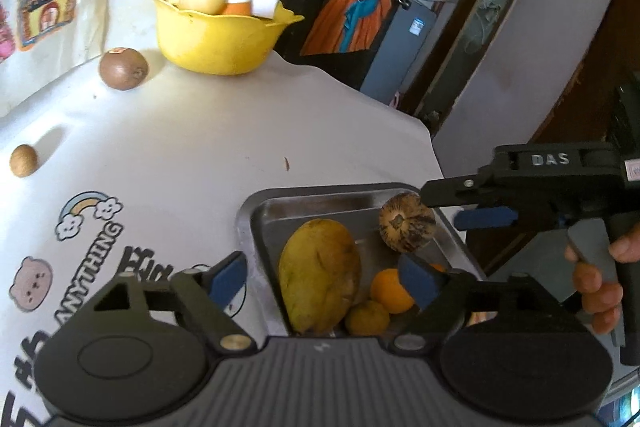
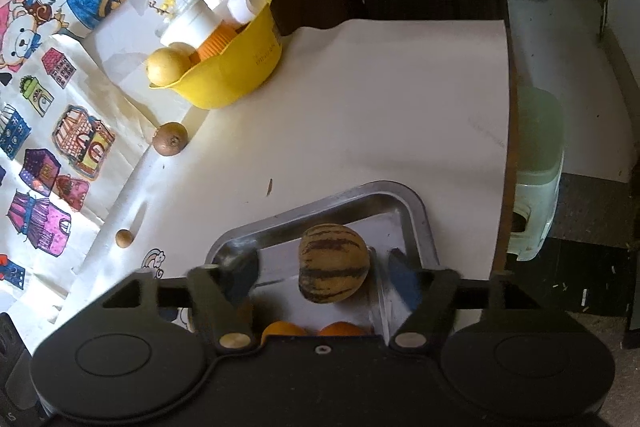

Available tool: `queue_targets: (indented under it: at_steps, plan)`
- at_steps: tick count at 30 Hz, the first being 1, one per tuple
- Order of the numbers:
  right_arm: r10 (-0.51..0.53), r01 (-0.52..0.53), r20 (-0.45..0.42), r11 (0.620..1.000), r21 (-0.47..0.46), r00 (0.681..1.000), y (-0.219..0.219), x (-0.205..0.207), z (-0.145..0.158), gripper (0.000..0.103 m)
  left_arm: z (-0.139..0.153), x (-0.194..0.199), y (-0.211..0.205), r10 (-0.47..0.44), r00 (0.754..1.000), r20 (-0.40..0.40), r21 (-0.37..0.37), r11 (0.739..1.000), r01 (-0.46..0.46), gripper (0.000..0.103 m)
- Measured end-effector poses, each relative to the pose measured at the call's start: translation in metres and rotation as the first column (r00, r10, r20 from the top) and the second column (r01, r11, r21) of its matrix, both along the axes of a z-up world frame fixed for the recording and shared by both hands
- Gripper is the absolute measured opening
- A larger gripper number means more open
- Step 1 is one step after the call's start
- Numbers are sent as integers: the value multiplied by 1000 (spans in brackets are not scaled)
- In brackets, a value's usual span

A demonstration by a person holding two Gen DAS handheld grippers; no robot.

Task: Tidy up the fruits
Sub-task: 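Carry the mango and pepino to the metal tray with both tools, then release the mango and pepino into the tray and withdraw both tools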

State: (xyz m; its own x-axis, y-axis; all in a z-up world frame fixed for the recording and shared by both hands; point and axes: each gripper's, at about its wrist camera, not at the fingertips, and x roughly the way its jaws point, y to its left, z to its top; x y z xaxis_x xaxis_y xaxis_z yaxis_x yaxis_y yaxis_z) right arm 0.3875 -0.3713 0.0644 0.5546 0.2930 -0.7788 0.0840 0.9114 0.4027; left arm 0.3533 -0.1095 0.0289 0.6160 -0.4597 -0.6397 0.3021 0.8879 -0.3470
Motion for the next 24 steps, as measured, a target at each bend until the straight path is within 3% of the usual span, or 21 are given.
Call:
queue_targets:
  at_steps: [4, 9, 13, 20, 24]
  plan:
    - [-11, 11, 21, 1000, 10, 1000, -2, -11, 14, 88, 11, -11, 6, 36, 999, 9, 0, 999, -36, 102]
    - [-10, 10, 40, 1000, -2, 999, 1, -30, 34, 95, 25, -27, 16, 72, 997, -3, -14, 997, -72, 102]
    - [9, -8, 46, 1000, -13, 999, 6, -49, 46, 99, 33, -45, 20, 98, 995, -7, 16, 995, -98, 102]
    - [70, -68, 41, 997, -42, 997, 19, -93, 60, 102, 41, -84, 26, 116, 993, -15, 67, 991, -115, 102]
    - [112, -111, 14, 992, -58, 994, 27, -120, 63, 102, 41, -109, 31, 110, 993, -31, 56, 993, -109, 102]
